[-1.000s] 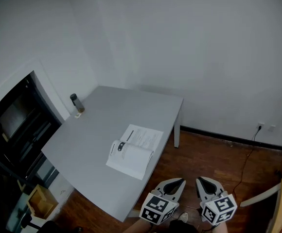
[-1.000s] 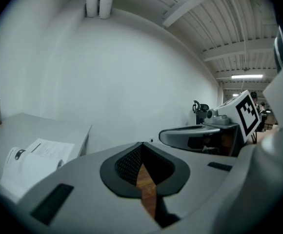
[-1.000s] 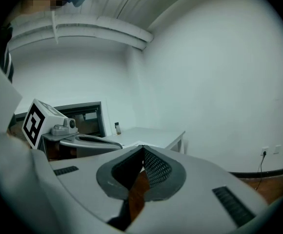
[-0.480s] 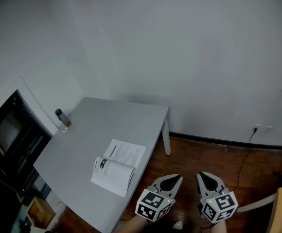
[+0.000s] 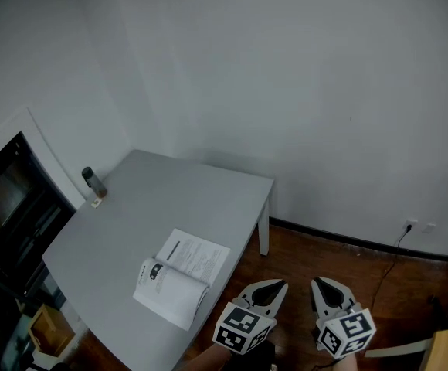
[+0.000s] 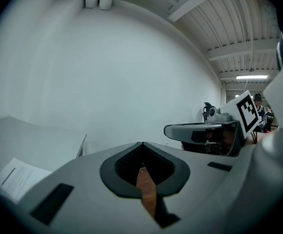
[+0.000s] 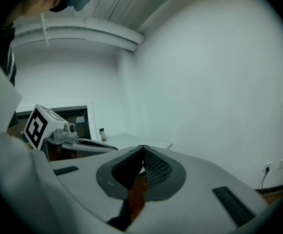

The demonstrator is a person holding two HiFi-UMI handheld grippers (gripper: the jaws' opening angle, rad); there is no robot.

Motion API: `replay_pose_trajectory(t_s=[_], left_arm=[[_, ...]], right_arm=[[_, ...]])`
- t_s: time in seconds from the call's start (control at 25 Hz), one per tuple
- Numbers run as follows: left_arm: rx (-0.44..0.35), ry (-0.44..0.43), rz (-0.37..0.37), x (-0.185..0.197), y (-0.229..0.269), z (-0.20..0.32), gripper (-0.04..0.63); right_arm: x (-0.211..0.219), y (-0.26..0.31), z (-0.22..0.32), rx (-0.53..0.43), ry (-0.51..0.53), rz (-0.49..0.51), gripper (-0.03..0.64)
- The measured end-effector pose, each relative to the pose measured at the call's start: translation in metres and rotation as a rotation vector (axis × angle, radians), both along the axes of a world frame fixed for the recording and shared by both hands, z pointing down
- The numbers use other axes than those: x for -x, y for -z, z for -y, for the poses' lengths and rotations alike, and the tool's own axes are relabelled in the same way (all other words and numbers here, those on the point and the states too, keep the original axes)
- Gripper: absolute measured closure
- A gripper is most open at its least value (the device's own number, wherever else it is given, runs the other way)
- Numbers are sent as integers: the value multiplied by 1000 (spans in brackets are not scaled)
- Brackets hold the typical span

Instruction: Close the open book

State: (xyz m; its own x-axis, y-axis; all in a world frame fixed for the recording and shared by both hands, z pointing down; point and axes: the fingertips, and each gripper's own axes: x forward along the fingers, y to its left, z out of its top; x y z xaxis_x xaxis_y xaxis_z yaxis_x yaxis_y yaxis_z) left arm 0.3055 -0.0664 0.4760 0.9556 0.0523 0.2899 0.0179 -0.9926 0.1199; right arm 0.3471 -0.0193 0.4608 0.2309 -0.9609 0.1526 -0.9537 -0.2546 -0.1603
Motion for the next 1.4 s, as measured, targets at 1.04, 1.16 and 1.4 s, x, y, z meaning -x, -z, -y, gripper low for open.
replay_pose_trajectory(t_s=[1.04,1.16,1.4], left_arm=[[115,775,19,83,-35,255,591],[125,929,34,109,-45,264,591],[125,1221,65,148,-54,268,591]], right_arm=[[68,-10,312,135,795,-97,614],[95,-24,328,166,951,-124,614],[140,-51,344,218,1266,-174,614]])
